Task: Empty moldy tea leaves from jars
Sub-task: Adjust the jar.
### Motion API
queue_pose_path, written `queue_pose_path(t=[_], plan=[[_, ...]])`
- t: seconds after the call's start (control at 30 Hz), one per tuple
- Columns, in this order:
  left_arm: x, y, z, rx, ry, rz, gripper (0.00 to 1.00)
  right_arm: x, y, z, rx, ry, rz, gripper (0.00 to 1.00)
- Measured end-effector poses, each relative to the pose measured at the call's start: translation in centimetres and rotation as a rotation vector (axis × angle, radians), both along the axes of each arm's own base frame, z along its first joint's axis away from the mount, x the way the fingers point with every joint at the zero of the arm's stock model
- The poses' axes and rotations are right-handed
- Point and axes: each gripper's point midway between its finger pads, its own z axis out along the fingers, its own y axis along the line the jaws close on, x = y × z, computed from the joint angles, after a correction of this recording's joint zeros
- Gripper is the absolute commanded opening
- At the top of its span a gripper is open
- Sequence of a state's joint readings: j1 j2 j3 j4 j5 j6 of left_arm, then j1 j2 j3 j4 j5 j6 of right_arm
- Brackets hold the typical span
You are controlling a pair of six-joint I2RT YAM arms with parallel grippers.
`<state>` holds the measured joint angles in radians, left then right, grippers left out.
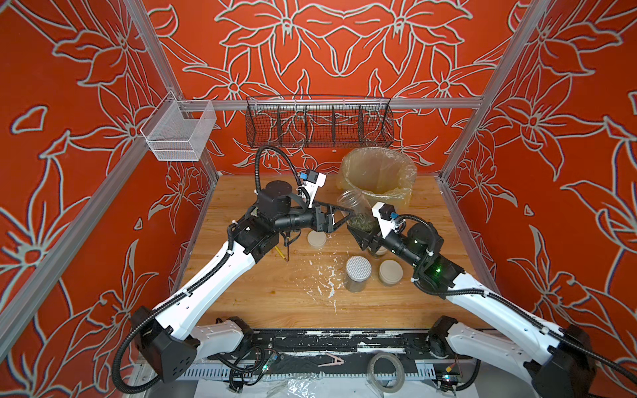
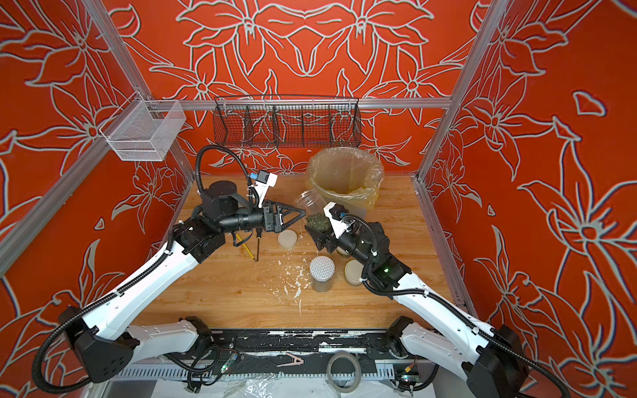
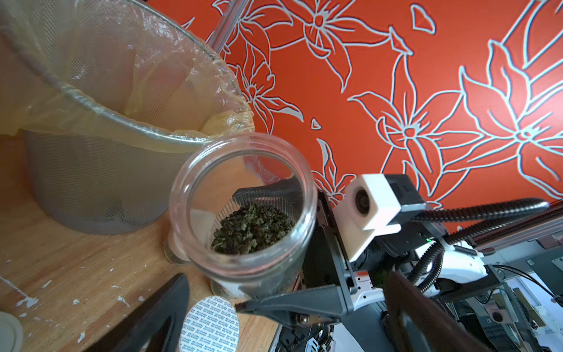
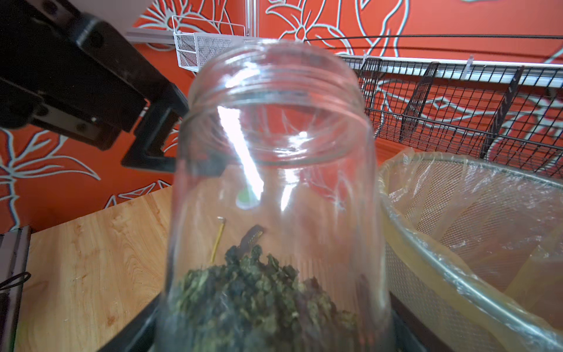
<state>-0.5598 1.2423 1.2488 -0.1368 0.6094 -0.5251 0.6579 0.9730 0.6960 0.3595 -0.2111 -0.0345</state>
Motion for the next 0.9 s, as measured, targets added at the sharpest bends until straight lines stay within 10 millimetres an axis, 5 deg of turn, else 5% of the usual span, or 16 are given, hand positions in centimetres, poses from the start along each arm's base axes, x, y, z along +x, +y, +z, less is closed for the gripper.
queue_pose_path(t=[0.37,0.6,0.7,0.8,0.9], plan=[[2.0,-2.5,-1.6,-0.012,0.045,0.017,0.99,-0.3,0.3,0.2,0.002,-0.007,0.023,0.01],[2.5,-3.0,-1.3,-0.043,0.042,0.076,0.77,-0.2,0.3,0.4,0.012,-0.011,0.024,0.08],[2.7,-3.1,-1.4,-0.042,0.047,0.092,0.69,-0.1,0.3,0.3,0.018,-0.001,0.023,0.22],[2.8,-3.0,-1.5,-0.043,0.064,0.108,0.62,-0.2,0.4,0.3,0.023,0.004,0.032,0.65],[2.9,-3.0,-1.6,-0.05,0.094,0.129,0.51,-0.3,0.4,0.4,0.036,0.011,0.043,0.91]])
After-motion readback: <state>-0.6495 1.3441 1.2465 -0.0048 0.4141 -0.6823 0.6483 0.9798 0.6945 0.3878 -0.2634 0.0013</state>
